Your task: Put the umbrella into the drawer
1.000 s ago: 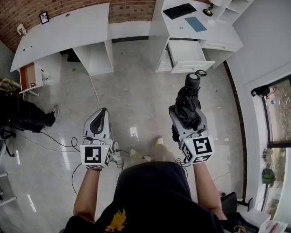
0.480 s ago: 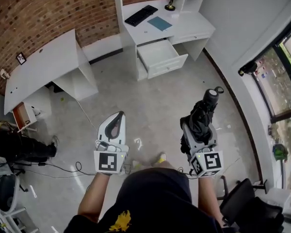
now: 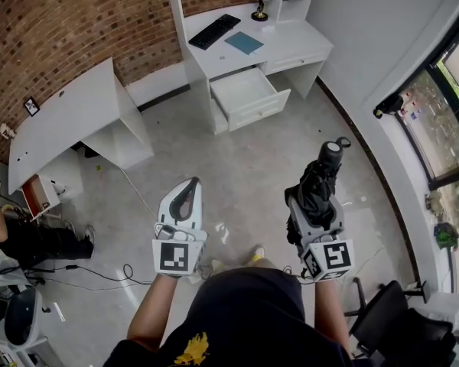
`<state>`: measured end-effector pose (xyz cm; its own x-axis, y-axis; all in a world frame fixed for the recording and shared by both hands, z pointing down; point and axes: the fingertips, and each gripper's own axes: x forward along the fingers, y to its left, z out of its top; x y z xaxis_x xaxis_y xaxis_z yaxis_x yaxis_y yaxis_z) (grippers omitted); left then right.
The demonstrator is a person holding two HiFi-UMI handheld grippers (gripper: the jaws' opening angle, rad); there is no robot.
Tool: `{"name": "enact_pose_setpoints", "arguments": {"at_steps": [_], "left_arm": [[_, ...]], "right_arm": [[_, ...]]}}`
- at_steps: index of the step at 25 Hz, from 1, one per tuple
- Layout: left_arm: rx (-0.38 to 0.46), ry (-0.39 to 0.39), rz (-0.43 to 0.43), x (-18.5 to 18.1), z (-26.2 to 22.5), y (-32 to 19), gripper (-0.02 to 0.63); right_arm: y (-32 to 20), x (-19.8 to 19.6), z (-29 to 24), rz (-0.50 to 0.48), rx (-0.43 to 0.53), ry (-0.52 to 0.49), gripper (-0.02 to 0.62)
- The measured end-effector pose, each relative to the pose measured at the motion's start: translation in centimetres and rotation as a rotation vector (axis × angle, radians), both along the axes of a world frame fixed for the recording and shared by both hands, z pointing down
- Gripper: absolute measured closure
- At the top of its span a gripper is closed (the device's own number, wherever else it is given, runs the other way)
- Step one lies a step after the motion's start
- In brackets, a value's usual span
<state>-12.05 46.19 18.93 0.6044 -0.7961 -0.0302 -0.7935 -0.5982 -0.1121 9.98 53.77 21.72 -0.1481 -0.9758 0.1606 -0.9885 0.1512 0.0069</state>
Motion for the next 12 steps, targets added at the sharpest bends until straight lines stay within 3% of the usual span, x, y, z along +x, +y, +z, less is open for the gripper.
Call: {"name": "enact_pose_setpoints", "arguments": {"at_steps": [12], "left_arm": [[-0.008, 0.037, 0.016, -4.0, -0.5, 0.2, 0.588]], "right_arm": [[0.4, -3.0, -0.2, 0.057, -0.021, -0.008, 0.331]]}}
